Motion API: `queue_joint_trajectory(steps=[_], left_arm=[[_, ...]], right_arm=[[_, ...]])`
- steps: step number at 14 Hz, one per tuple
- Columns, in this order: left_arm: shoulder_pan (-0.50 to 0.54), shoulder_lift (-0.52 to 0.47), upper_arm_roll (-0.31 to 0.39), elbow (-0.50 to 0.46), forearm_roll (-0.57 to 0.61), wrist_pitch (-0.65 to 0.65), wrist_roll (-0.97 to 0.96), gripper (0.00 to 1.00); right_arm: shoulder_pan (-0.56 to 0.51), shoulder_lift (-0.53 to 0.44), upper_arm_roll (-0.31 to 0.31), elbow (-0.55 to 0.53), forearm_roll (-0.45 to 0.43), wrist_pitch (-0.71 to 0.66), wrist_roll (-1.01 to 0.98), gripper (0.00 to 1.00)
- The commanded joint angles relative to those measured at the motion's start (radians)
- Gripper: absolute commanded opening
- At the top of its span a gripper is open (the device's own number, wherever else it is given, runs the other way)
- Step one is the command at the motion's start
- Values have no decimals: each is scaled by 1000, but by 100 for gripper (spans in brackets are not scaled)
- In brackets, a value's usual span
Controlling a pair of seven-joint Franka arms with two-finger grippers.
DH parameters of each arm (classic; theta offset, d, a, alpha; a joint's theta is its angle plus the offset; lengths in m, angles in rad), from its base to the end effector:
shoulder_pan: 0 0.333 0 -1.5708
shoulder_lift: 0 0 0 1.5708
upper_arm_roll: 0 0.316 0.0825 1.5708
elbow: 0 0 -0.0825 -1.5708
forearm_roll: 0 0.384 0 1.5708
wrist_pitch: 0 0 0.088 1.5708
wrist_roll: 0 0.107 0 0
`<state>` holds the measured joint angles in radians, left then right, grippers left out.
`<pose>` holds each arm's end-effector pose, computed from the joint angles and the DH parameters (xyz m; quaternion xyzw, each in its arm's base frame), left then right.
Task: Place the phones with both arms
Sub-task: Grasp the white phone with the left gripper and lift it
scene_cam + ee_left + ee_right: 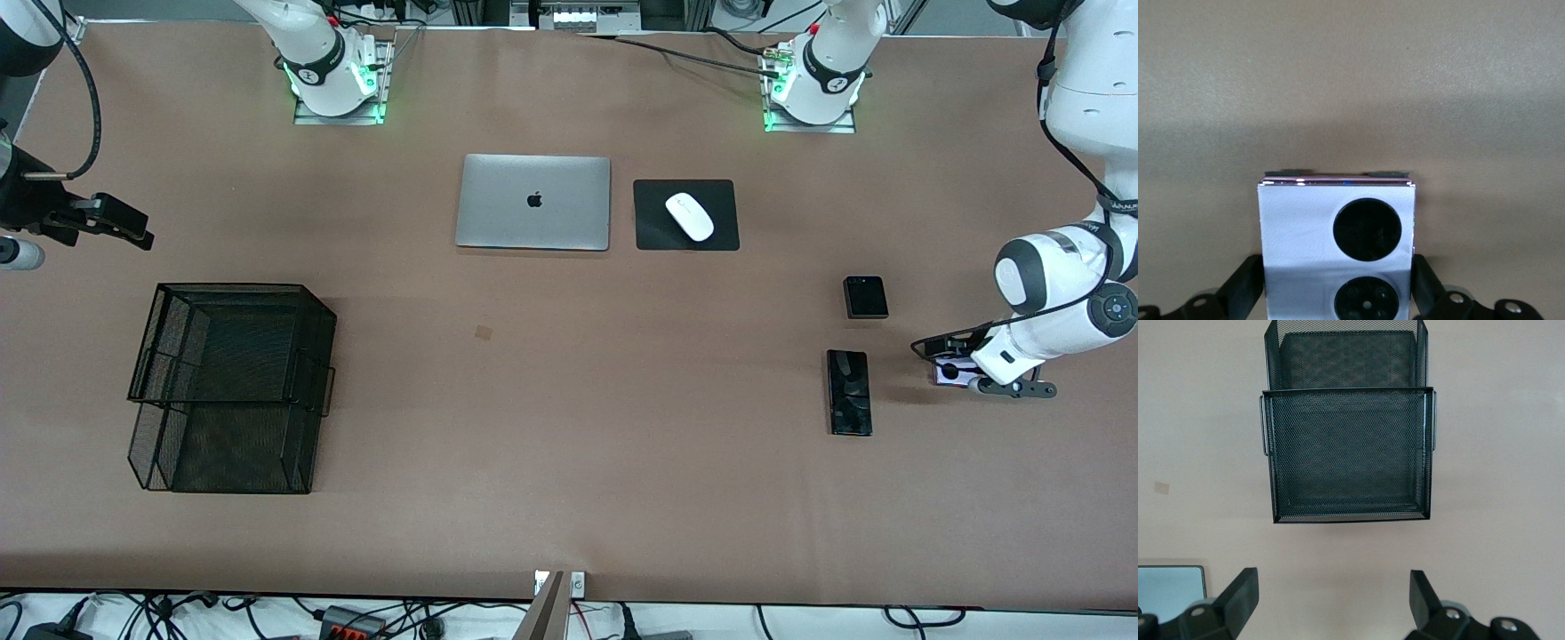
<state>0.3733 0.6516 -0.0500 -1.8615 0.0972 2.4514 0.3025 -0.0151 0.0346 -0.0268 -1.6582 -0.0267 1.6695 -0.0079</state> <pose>0.5980 0.2017 0.1603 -0.9992 0.0233 0.0330 0.0045 0.5695 -0.0263 0.5721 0.9997 -0.0155 -0.0120 0.0134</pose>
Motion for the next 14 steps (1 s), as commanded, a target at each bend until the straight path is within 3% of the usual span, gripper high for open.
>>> queue_joint_trajectory(steps=[1,3,5,7,11,14], left_arm=[[18,16,-22,18,-16,1,15,43],[13,2,-24,19,-14,-5,15,35],[9,-53,-37,19,-14,-41,15,33],[6,-111,-82,57,-14,-180,9,33],[6,-130,-239,224,-14,-535,-14,32],[-37,-122,-404,242,-8,-592,-184,31]], right_arm=[[-14,-7,11,11,7,-27,-14,100],[-11,-9,13,11,7,-28,-11,100],[-13,-9,11,12,7,-22,-11,100],[-9,-9,13,9,7,-27,-14,100],[-8,16,15,8,7,-10,-14,100],[-5,74,16,9,7,64,-12,100]])
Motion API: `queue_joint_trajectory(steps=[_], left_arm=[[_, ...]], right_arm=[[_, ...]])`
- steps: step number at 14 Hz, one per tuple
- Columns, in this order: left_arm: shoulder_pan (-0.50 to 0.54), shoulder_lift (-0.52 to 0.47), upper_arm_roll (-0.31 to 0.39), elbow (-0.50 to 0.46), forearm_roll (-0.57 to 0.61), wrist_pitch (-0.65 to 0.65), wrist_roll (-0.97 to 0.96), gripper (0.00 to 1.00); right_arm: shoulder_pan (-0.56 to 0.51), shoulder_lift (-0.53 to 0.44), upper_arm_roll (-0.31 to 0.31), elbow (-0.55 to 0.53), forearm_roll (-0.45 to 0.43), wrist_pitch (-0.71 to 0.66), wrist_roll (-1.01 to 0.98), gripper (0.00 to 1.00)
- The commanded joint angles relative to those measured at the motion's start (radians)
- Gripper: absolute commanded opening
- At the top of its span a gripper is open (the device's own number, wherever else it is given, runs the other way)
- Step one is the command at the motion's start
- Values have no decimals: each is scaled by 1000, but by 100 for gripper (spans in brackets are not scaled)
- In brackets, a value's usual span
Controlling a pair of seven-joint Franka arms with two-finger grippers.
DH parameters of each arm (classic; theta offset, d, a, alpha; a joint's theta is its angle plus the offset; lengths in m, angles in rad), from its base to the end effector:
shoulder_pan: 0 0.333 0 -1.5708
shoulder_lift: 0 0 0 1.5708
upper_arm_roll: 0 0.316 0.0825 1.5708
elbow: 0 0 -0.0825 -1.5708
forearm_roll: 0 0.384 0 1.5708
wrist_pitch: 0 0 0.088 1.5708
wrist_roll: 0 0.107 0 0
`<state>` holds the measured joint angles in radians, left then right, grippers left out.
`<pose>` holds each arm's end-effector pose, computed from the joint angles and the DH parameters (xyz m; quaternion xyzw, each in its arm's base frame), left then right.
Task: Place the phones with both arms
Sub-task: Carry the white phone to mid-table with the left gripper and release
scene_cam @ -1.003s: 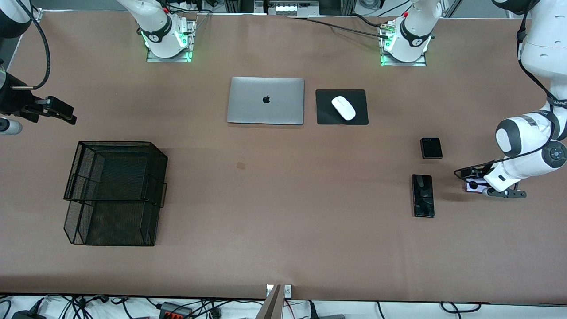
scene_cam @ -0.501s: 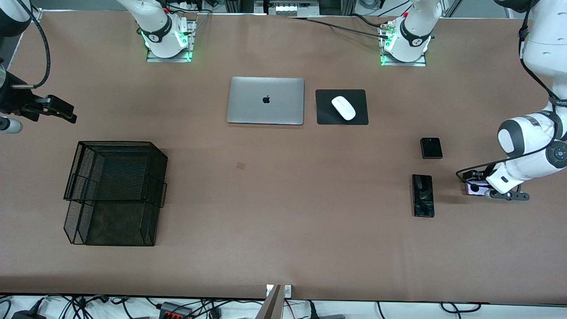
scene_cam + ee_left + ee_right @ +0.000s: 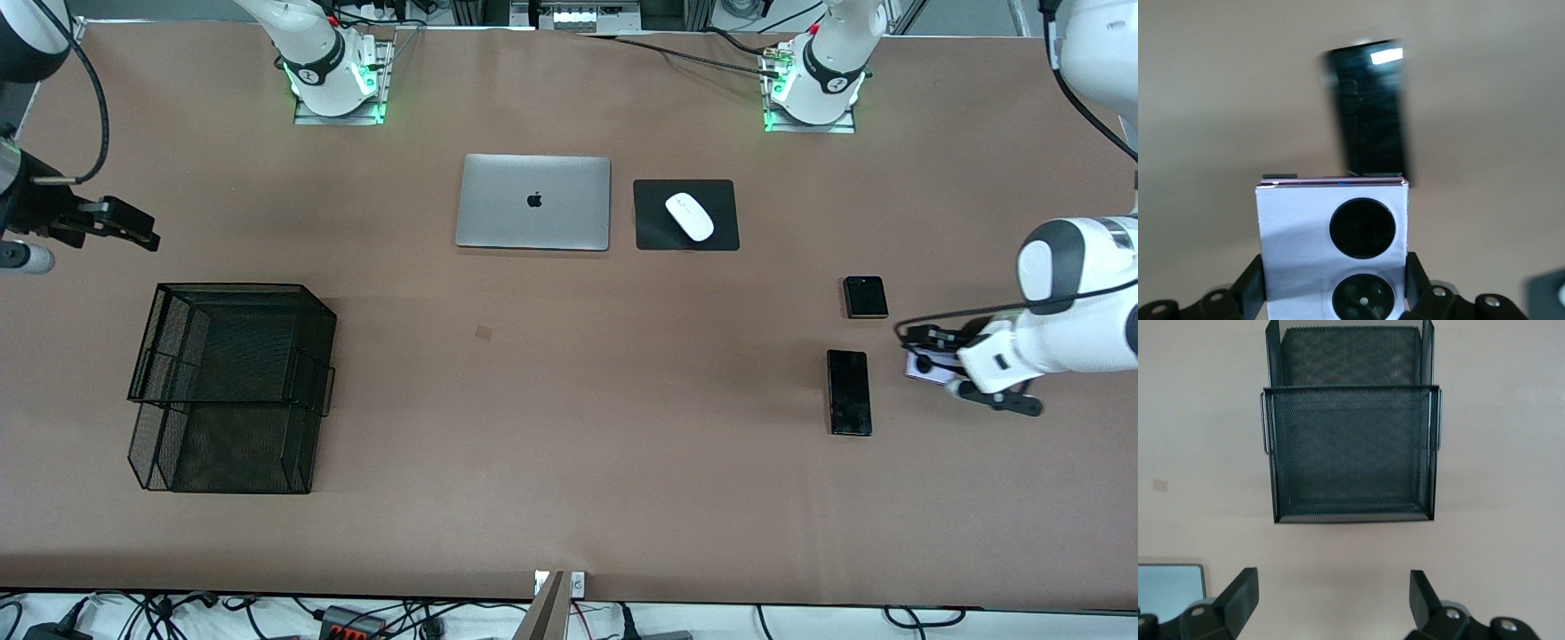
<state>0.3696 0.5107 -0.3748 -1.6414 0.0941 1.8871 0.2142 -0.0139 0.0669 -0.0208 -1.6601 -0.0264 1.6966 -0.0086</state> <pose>0.6498 0.0299 0.3189 0.9854 -0.1169 -0.1080 0.0607 0.5799 -0.0223 0.5550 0.9997 -0.0112 -0.0155 0.0134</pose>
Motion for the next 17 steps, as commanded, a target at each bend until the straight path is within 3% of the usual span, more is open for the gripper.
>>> queue_joint_trajectory(steps=[1,4,9,13,15,16,17], left_arm=[[-97,31,-90,25,-4,-23,-202,31],[-309,95,-90,41,-1,119,-468,32],[-556,232,-90,45,-14,435,-770,32],[-668,337,-90,46,-22,728,-936,32],[-704,374,-90,46,-22,793,-963,33],[-710,374,-90,46,-19,799,-961,45],[-712,370,-90,42,-13,800,-952,87]], right_arm=[[-6,57,10,11,8,49,-11,100],[11,71,10,9,8,60,2,100],[43,85,10,8,8,69,2,100],[51,123,10,8,8,90,2,100],[55,143,10,5,8,100,2,100],[55,149,10,5,8,100,2,100],[55,149,10,5,8,100,2,100]])
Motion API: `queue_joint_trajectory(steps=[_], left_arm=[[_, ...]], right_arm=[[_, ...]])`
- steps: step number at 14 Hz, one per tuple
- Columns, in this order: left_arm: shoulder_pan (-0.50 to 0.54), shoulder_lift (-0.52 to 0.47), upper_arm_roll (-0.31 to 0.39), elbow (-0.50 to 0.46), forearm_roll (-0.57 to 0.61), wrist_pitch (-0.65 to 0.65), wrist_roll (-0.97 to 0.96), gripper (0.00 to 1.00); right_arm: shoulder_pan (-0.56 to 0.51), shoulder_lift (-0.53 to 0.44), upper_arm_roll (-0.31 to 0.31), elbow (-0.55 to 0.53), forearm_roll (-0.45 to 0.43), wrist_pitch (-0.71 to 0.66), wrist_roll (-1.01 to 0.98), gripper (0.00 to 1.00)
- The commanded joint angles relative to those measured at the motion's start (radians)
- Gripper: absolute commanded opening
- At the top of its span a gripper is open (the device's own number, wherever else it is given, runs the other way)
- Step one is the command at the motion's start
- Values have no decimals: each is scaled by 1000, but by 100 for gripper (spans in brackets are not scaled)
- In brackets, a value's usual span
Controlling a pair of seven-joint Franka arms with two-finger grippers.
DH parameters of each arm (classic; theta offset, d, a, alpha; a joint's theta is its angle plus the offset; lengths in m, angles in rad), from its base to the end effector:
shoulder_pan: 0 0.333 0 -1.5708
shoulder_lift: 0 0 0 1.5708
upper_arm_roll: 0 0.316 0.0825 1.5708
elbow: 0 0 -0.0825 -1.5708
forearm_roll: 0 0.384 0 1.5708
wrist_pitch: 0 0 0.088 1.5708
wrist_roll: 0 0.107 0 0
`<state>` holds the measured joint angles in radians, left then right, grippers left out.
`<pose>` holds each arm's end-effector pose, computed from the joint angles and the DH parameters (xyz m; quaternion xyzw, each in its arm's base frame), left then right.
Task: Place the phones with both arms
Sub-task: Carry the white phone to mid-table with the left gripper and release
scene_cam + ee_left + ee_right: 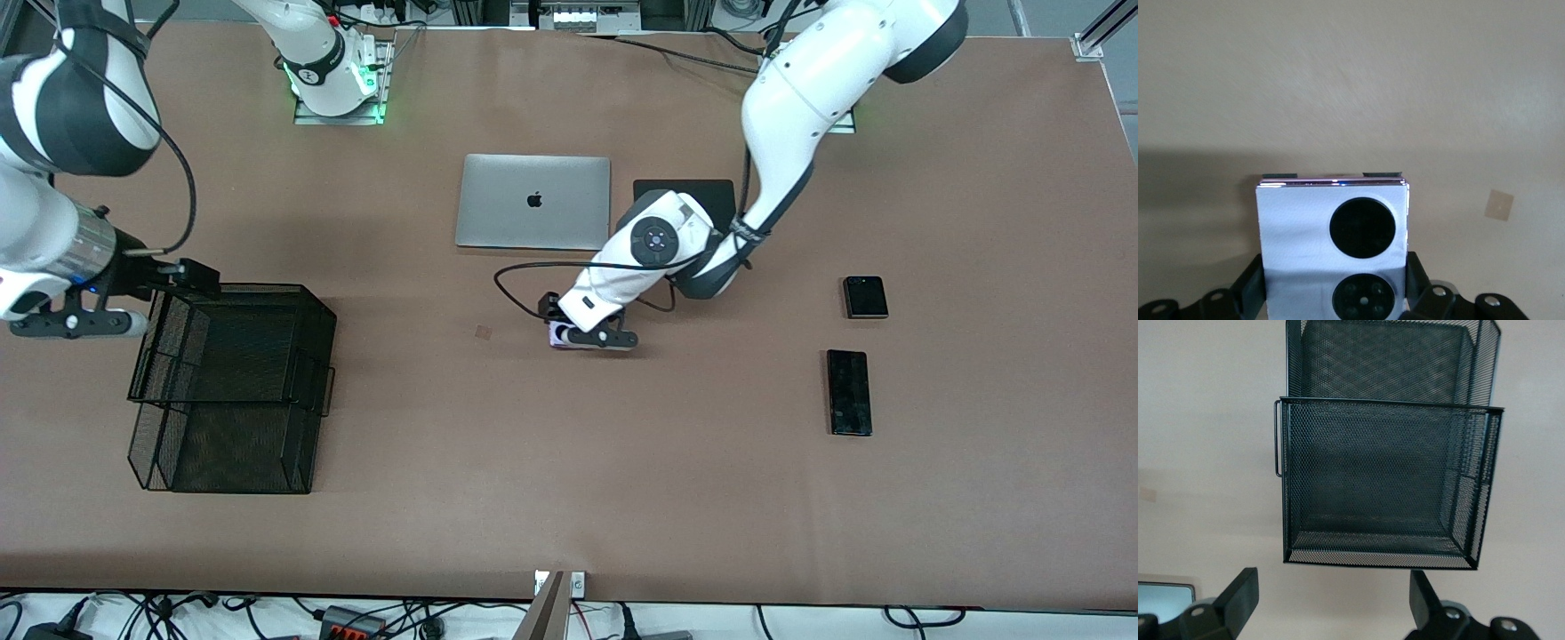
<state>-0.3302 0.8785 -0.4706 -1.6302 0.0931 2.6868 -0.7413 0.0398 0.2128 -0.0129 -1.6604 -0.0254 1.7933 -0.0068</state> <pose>0.5267 -0.4743 0.1724 0.9805 0.0299 -0.0024 0.1943 0.6175 0.0150 0.4752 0.9989 0.0202 -0.0398 0.0140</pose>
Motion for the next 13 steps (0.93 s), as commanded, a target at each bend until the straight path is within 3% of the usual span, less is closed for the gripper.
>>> queue_joint_trajectory(steps=[1,4,6,9,13], left_arm=[[-12,-4,6,27,-9,-1,3,100],[10,-68,9,6,-9,-63,2,100],[40,-151,16,15,-6,-271,2,100],[175,-251,35,18,7,-600,3,100],[385,-245,64,26,239,-743,48,100]], right_arm=[[2,5,2,7,9,5,1,100],[2,11,2,8,51,15,1,100],[11,13,2,13,56,18,1,100],[75,33,2,11,58,63,1,100],[193,95,2,13,58,115,-13,100]])
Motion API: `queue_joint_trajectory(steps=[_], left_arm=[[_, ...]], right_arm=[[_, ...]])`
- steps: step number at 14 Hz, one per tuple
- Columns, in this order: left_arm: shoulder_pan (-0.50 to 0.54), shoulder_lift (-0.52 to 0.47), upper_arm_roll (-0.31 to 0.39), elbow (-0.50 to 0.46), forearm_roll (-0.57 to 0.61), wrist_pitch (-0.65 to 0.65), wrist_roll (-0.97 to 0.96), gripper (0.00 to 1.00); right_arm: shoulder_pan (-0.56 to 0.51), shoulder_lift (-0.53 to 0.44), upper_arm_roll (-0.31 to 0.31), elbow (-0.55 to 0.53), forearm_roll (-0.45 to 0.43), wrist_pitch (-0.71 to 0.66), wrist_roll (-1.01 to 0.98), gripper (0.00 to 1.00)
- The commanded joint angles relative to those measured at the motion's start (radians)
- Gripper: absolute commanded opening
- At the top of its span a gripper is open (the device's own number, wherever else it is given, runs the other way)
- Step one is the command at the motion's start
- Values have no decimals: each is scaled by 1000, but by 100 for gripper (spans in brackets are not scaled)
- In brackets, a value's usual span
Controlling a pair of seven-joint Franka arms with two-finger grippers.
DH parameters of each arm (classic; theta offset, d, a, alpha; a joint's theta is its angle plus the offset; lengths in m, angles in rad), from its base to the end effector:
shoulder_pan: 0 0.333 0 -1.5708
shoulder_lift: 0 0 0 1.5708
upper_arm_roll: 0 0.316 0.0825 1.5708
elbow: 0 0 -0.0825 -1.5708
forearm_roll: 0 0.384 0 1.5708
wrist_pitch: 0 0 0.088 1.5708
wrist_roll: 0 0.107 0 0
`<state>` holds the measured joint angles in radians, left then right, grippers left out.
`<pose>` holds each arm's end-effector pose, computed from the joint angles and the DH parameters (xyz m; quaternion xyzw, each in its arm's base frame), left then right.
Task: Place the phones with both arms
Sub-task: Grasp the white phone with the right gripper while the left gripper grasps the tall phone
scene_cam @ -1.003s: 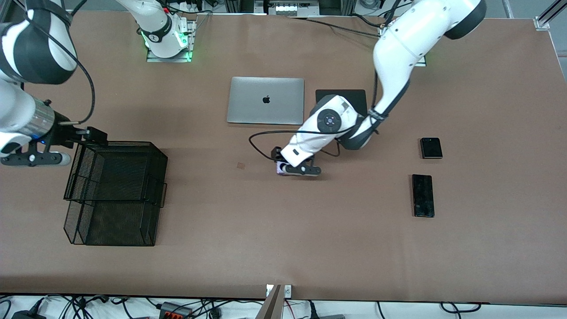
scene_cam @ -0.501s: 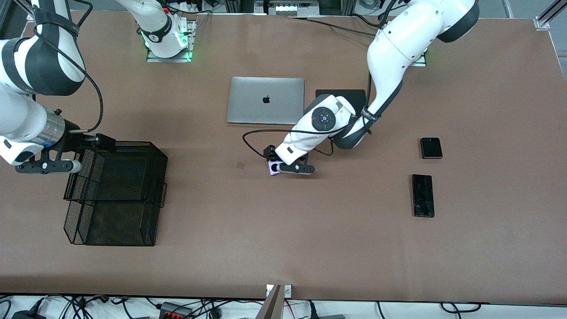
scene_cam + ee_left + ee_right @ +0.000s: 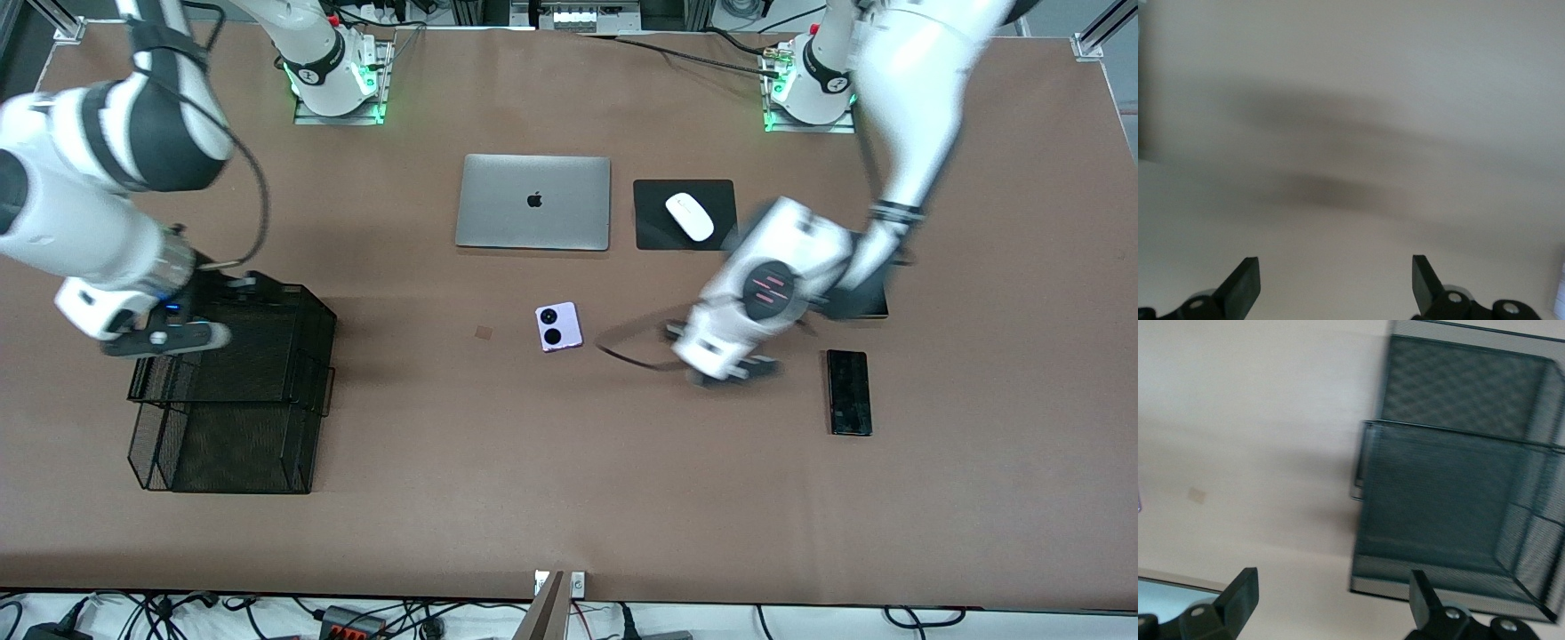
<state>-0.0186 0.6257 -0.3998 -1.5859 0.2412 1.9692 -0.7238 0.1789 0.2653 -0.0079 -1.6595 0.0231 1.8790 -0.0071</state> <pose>0.6330 -0.2270 0.2776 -0.9886 -0.1175 0.0849 0.0406 0.6247 0.1101 0.4497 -0.9960 -0.0853 0.0236 0.0080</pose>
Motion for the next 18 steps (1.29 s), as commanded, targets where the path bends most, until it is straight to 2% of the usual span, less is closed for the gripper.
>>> queue_joint_trajectory(steps=[1,3,5,8,11,14,18], left_arm=[[113,18,-5,-19,146,-24,99,100],[175,28,-2,-16,246,-24,238,100],[230,48,-2,-17,247,-18,341,100],[316,95,-19,-29,241,69,455,100],[321,127,-20,-31,241,100,480,100],[315,143,-20,-31,239,125,480,100],[322,176,-19,-31,241,192,515,100]], right_arm=[[88,66,-3,12,9,61,-13,100],[175,115,-3,13,9,147,1,100],[246,173,-3,23,11,247,1,100],[367,284,-3,78,87,376,1,100],[454,386,-4,113,83,500,59,100],[494,477,-4,132,89,633,111,100],[542,564,-12,191,81,658,188,100]])
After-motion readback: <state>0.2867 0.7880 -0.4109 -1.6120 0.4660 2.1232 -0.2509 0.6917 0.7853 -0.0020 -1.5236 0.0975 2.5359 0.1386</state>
